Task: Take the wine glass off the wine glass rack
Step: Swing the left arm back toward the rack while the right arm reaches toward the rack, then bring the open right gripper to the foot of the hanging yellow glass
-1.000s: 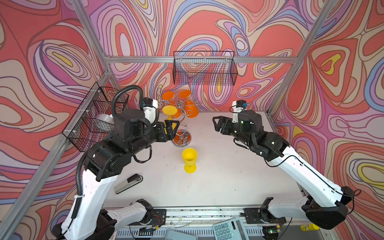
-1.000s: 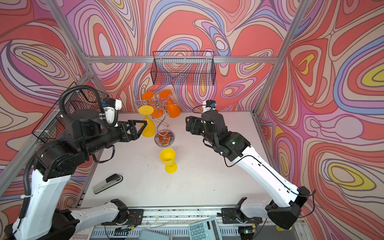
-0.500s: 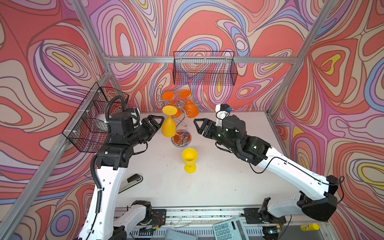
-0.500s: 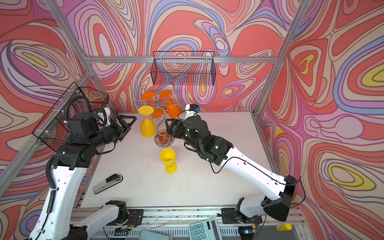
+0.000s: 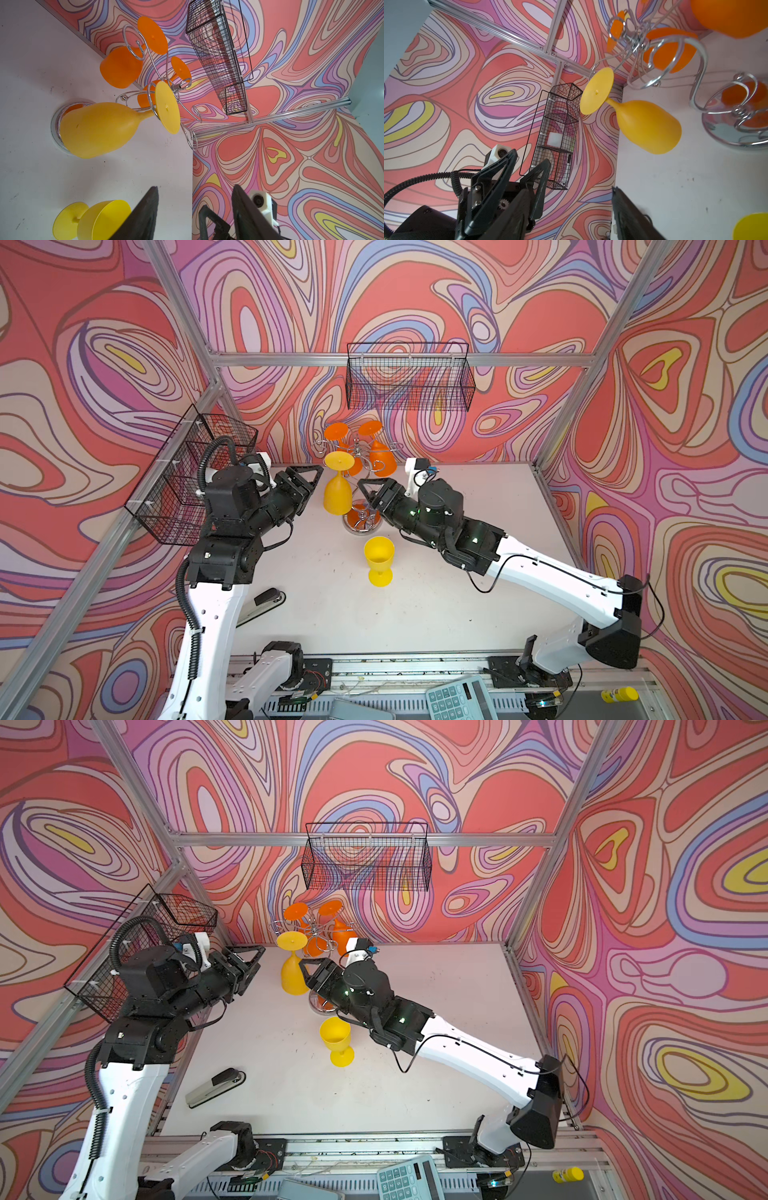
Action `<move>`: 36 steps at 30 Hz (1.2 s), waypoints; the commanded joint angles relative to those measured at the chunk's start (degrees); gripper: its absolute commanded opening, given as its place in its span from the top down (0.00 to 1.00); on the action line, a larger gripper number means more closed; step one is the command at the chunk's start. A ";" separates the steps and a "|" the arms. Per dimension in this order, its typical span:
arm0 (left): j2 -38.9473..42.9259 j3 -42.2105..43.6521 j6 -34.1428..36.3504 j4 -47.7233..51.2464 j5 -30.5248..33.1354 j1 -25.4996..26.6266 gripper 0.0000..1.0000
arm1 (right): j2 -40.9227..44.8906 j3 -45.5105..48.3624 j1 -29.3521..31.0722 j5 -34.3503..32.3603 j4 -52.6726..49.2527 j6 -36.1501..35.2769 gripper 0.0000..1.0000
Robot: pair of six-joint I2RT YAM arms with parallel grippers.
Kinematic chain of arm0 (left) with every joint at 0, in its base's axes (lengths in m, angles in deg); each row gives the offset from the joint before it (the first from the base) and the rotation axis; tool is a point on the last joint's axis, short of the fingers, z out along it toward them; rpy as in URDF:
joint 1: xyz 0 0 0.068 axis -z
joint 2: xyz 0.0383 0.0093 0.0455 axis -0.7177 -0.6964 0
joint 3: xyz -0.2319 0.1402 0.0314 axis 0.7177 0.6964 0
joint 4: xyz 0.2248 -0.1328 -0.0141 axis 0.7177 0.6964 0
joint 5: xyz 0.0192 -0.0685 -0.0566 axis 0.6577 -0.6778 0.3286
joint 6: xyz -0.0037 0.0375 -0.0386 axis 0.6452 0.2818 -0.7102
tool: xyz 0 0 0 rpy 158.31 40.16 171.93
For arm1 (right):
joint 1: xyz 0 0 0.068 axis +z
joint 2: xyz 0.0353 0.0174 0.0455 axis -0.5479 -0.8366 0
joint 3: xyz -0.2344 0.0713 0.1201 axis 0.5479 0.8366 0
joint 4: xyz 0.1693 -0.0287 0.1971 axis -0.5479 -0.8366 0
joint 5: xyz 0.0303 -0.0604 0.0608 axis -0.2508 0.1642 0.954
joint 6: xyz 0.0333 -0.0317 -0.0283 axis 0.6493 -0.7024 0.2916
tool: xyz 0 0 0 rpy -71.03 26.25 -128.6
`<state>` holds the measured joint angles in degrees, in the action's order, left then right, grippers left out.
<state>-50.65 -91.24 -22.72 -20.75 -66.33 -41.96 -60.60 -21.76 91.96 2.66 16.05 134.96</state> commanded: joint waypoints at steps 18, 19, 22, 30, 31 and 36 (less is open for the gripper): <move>2.87 7.51 -4.65 -7.42 1.58 -1.62 0.37 | -11.79 -4.04 1.38 -5.88 12.63 20.53 0.46; 3.13 7.62 -4.37 -7.28 1.62 -1.62 0.35 | -12.37 -4.35 1.21 -6.03 12.91 20.92 0.46; 4.14 8.05 -3.48 -6.85 2.17 -1.70 0.34 | -13.39 -4.68 0.72 -6.94 13.87 21.74 0.47; 5.12 9.90 -2.64 -7.29 0.78 -1.70 0.35 | -13.51 -4.23 -1.25 -8.59 16.81 23.52 0.48; 5.17 10.27 -2.73 -7.52 0.61 -1.70 0.35 | -13.51 -4.61 -1.36 -8.64 16.60 23.66 0.48; 5.38 11.68 -2.77 -8.48 0.12 -1.70 0.37 | -16.33 -6.23 -1.87 -9.04 16.63 25.21 0.49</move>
<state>-45.79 -80.07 -26.00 -27.05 -65.45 -43.29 -75.15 -26.41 90.28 -5.25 31.70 158.94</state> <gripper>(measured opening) 0.639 0.517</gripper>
